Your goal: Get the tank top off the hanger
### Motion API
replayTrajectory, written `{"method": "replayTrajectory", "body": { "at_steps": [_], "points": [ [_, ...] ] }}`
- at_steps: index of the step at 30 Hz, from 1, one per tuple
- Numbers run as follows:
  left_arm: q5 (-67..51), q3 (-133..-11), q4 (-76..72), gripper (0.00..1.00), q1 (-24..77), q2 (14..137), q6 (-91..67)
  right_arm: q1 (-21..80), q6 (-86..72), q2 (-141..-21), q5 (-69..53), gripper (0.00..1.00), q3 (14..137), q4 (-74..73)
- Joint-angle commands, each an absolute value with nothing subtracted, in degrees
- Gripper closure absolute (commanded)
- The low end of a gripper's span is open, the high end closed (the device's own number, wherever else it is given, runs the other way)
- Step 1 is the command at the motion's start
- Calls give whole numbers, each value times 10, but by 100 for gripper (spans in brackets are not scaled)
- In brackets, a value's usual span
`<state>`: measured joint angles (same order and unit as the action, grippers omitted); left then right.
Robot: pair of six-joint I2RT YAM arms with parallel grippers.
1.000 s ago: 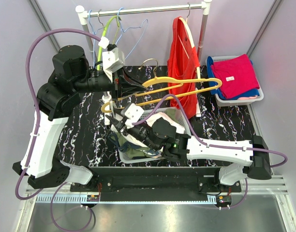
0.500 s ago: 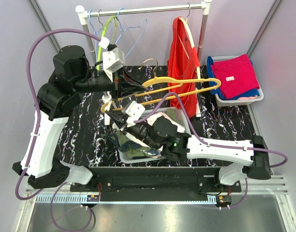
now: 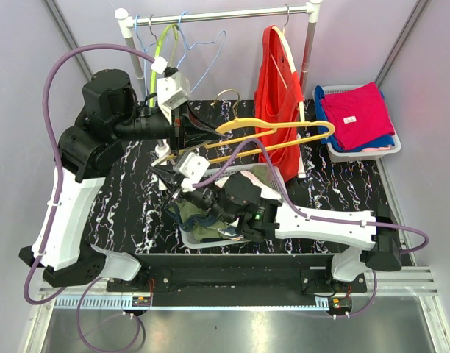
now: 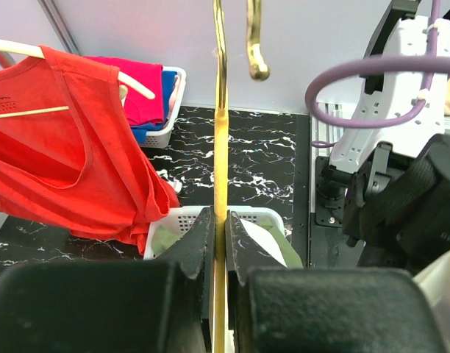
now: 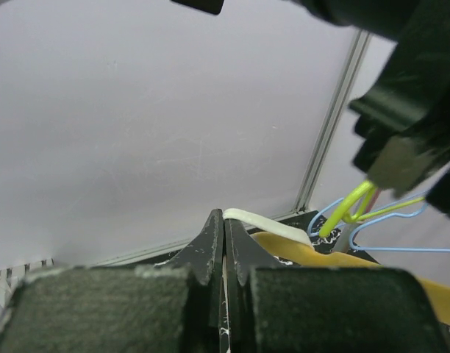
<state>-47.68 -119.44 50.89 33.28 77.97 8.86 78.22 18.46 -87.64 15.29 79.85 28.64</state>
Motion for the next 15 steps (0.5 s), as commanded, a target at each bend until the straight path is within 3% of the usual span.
{"method": "replayTrajectory", "body": {
  "at_steps": [1, 10, 15],
  "points": [
    [-499, -1215, 469, 100, 330, 766, 71, 779, 190, -889, 134, 100, 814, 308],
    [-520, -1237, 442, 100, 323, 774, 28, 779, 166, -935, 126, 100, 810, 293],
    [-519, -1241, 443, 100, 314, 770, 33, 779, 149, -908, 162, 100, 744, 294]
  ]
}}
